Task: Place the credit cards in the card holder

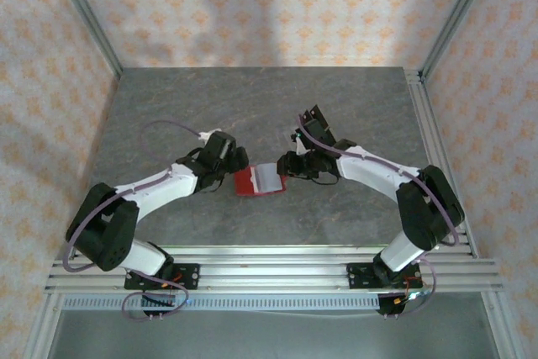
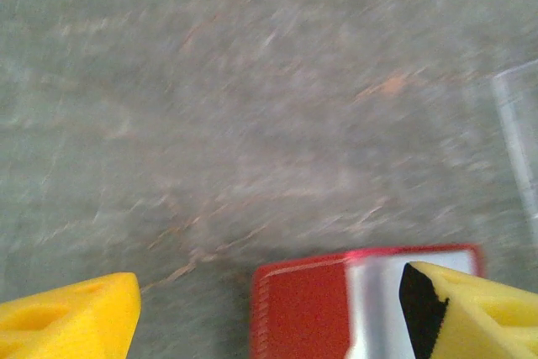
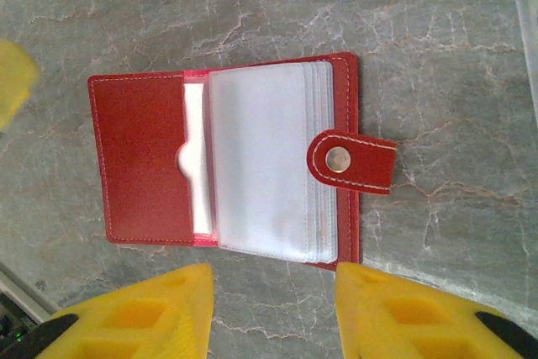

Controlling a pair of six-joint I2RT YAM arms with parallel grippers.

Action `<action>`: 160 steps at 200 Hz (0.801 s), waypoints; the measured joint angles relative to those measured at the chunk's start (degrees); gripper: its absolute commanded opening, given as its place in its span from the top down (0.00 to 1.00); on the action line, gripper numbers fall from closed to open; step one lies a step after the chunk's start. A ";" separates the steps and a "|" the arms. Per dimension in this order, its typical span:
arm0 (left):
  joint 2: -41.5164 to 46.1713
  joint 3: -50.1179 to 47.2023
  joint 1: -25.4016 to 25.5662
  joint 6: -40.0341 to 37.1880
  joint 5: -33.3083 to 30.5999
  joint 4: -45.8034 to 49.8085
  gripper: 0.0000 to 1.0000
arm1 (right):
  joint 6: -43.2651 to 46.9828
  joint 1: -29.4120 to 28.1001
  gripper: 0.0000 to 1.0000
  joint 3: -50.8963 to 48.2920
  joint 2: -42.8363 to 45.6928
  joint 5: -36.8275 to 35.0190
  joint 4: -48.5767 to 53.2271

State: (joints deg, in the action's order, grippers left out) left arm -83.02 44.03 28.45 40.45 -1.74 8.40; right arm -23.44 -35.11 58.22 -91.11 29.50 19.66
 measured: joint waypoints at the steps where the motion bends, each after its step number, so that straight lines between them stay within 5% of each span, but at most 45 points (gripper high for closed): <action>1: -0.02 -0.26 0.00 0.00 0.07 0.00 0.18 | 0.11 0.00 0.57 0.07 -0.09 0.00 0.00; 77: -5.03 -2.60 1.27 0.55 6.75 -7.80 0.18 | 1.88 0.02 0.56 2.38 -1.53 -2.49 1.51; 160: -9.03 8.61 8.02 1.51 8.92 -10.38 0.18 | 2.91 1.16 0.62 2.16 -0.37 -4.17 3.39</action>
State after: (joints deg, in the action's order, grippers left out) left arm -92.05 52.64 36.47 41.95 7.18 -1.98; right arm -20.53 -33.95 60.38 -91.48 25.32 23.05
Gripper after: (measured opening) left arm 0.821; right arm 0.397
